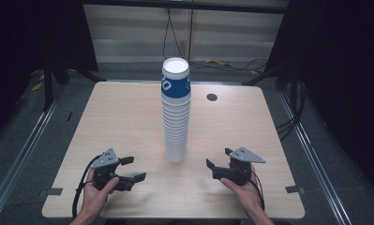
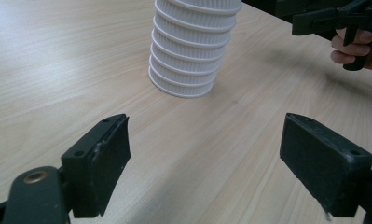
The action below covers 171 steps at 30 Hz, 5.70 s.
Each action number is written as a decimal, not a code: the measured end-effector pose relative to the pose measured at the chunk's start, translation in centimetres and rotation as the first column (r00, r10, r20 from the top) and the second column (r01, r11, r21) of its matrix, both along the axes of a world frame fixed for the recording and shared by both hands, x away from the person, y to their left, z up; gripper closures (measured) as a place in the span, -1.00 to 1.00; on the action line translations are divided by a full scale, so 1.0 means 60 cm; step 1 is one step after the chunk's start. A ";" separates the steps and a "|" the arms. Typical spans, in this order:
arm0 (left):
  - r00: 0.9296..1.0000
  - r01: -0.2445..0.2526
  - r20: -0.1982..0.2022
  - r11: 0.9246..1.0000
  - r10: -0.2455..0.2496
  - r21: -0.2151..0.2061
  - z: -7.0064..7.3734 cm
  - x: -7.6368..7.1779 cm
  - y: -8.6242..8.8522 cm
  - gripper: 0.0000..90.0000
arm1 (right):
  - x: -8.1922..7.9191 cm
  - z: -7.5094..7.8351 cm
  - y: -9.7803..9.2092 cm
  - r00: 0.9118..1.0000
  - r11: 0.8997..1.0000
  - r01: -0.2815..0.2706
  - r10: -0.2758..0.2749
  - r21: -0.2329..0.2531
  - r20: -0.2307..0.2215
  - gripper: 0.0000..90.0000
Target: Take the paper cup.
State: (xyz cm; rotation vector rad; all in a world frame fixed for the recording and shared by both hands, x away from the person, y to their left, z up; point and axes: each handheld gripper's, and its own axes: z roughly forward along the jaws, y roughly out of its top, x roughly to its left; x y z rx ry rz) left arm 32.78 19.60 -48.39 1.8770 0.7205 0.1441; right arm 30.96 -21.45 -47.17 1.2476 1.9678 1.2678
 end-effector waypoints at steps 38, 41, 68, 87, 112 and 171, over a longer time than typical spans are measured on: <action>0.998 0.057 -0.001 0.998 -0.056 0.031 -0.004 0.005 -0.013 -0.65 | 0.015 0.122 0.030 0.981 0.978 -0.187 0.182 0.093 0.064 -0.57; 0.998 0.059 0.001 0.998 -0.059 0.033 -0.004 0.005 -0.012 -0.65 | 0.022 0.139 0.036 0.975 0.974 -0.213 0.207 0.082 0.078 -0.55; 0.998 0.068 -0.013 0.996 -0.067 0.053 -0.008 0.003 -0.017 -0.65 | 0.058 0.231 0.048 0.948 0.943 -0.310 0.298 0.119 0.108 -0.60; 0.999 0.046 -0.011 0.997 -0.046 0.056 -0.009 0.005 -0.014 -0.65 | 0.091 0.346 0.081 0.910 0.916 -0.393 0.376 0.073 0.177 -0.68; 0.999 0.041 -0.008 0.997 -0.040 0.061 -0.009 0.005 -0.012 -0.65 | 0.153 0.410 0.147 0.892 0.899 -0.437 0.432 0.012 0.131 -0.69; 0.999 0.049 -0.015 0.997 -0.048 0.065 -0.010 0.004 -0.013 -0.65 | 0.169 0.433 0.165 0.879 0.887 -0.447 0.410 0.119 0.244 -0.44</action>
